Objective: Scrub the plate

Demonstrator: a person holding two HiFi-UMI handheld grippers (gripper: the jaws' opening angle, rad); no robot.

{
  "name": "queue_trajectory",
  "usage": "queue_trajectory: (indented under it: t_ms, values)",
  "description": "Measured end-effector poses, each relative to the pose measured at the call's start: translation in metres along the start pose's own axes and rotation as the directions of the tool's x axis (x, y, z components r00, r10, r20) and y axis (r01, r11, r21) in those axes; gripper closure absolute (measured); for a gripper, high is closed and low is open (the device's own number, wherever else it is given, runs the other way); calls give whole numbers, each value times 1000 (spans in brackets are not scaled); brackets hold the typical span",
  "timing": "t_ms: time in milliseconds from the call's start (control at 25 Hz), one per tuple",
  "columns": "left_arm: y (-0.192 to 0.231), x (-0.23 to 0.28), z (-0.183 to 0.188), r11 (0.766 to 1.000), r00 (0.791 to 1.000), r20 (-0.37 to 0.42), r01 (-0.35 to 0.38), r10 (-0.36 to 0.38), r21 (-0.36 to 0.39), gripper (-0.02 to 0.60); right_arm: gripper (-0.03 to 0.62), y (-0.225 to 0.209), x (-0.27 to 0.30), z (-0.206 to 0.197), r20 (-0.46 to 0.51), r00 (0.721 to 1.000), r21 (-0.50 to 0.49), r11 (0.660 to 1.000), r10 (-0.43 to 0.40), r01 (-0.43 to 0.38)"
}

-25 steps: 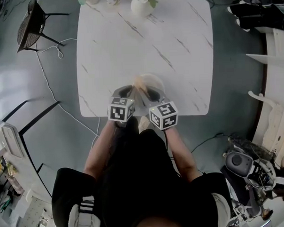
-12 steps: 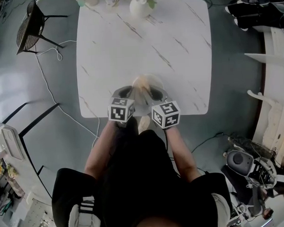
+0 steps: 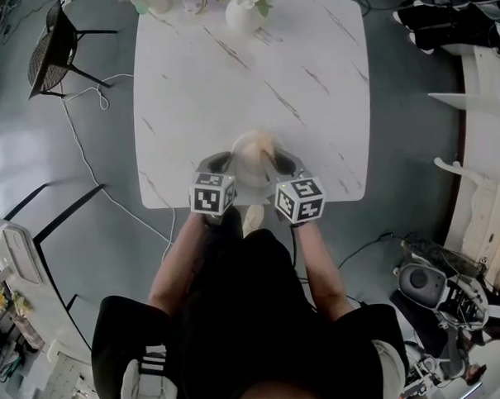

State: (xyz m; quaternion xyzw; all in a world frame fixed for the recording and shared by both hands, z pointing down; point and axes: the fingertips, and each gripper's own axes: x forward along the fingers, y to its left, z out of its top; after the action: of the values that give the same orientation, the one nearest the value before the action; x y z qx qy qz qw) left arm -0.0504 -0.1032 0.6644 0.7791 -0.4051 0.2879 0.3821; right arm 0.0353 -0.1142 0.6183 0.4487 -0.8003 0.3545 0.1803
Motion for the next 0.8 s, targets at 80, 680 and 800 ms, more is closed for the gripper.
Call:
queue_trajectory:
  t_ms: [80, 680, 800]
  values:
    - [0, 0, 1, 1000, 1000, 2, 0, 0, -1, 534, 525, -5, -2, 1, 5, 1000, 6, 1000, -11, 11]
    - [1, 2, 1, 1000, 1000, 8, -14, 14, -9, 534, 525, -36, -21, 1, 17, 998, 33, 997, -66, 66]
    - [0, 1, 2, 1000, 1000, 9, -16, 16, -9, 534, 525, -34, -22, 2, 17, 998, 32, 998, -62, 61]
